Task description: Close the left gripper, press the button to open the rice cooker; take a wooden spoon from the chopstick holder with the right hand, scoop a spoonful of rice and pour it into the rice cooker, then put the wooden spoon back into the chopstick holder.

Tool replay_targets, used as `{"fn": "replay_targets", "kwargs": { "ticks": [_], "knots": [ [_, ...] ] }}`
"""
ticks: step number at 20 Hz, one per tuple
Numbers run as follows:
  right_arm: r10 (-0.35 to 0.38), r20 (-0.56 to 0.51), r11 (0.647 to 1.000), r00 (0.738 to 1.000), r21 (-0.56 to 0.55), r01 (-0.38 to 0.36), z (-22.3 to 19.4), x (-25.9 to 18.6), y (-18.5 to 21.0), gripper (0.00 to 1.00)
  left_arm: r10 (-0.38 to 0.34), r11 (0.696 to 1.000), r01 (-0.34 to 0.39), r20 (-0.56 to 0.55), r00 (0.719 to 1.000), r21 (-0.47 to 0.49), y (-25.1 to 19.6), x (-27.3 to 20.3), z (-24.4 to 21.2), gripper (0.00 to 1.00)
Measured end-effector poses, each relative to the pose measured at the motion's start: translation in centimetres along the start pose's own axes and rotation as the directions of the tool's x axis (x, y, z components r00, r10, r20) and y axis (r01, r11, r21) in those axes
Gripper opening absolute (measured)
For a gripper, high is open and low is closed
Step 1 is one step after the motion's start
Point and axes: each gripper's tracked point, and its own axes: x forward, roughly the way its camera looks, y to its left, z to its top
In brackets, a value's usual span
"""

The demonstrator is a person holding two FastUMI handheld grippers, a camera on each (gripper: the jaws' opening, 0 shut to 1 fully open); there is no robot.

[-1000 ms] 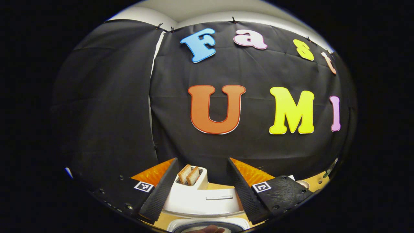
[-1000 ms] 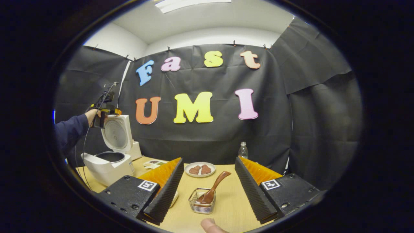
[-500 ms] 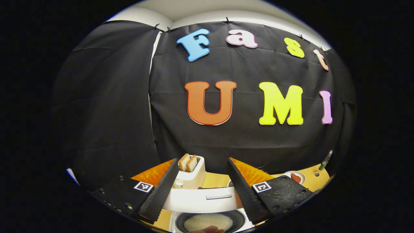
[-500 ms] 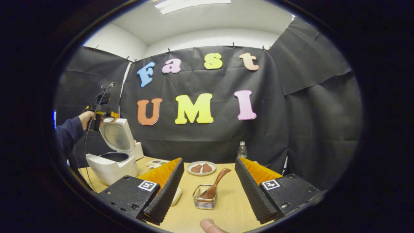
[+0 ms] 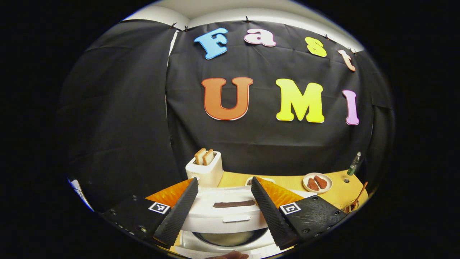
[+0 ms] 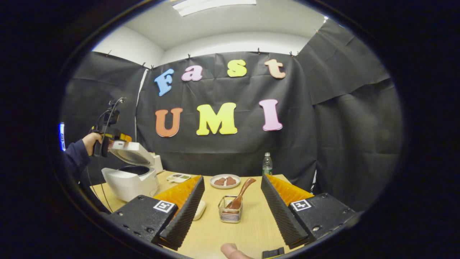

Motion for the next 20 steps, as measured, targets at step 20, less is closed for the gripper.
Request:
{"fn": "replay_targets", "kwargs": {
  "ticks": [20],
  "knots": [
    [0.002,0.007,0.999,1.000,-0.041,-0.001,0.4,-4.8,3.0,0.97,-0.033,0.999,0.034,-0.171,0.985,0.002,-2.3,-3.3,-10.9,0.96]
  ]
}}
